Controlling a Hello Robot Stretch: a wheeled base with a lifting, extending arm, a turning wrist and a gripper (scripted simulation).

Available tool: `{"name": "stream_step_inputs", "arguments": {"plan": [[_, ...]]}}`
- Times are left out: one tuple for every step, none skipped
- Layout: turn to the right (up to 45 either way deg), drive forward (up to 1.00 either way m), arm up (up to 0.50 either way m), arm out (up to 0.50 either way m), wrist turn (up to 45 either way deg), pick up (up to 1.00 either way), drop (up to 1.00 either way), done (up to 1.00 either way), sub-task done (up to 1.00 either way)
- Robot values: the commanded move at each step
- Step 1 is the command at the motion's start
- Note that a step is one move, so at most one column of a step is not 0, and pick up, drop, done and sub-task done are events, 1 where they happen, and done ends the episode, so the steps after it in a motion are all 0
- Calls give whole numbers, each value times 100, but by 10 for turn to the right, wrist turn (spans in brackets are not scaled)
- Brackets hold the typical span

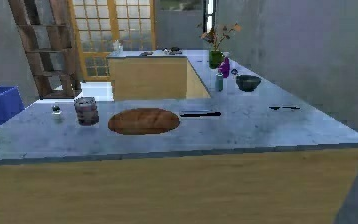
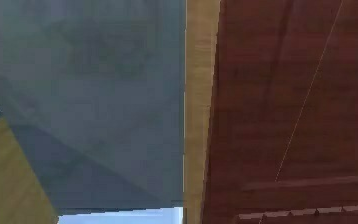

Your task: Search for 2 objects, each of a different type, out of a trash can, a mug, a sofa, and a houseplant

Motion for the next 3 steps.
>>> {"name": "stream_step_inputs", "arguments": {"plan": [[-450, 0, 0, 0, 0, 0, 0, 0, 0], [-420, 0, 0, 0, 0, 0, 0, 0, 0], [0, 30, 0, 0, 0, 0, 0, 0, 0]]}}
